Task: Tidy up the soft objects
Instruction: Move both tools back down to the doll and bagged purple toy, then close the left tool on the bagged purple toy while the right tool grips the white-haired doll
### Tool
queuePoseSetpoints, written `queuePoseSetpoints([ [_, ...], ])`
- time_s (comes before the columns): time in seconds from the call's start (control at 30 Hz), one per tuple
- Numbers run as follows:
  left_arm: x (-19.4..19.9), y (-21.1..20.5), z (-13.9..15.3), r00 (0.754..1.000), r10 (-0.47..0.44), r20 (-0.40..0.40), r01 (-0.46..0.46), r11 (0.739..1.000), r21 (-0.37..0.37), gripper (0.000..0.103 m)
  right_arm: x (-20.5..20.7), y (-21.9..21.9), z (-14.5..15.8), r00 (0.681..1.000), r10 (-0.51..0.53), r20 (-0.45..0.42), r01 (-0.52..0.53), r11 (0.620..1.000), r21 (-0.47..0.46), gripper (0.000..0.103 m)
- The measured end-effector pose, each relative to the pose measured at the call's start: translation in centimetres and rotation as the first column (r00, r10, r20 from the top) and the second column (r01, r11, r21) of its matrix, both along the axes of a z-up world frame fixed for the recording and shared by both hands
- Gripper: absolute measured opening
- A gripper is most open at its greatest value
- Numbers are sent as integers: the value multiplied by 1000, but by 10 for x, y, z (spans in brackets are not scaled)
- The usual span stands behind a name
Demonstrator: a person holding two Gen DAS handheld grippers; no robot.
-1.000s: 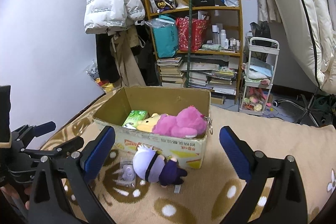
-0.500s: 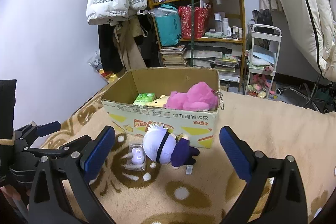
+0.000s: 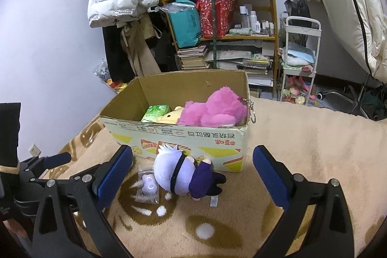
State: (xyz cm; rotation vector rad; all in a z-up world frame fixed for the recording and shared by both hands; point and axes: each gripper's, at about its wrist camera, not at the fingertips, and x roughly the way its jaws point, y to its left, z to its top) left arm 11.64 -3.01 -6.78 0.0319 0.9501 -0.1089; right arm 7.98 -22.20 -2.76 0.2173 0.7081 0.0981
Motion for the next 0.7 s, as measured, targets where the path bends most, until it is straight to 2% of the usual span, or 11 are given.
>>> queuePoseSetpoints([
  [0.27, 15, -6, -17, 1000, 7, -29, -7, 1000, 9, 94, 22, 0, -18, 998, 36, -61, -32, 998, 60, 103],
  [0.7, 31, -18, -42, 996, -26, -81, 23, 999, -34, 94, 45, 7, -47, 989, 56, -140, -46, 996, 73, 103],
])
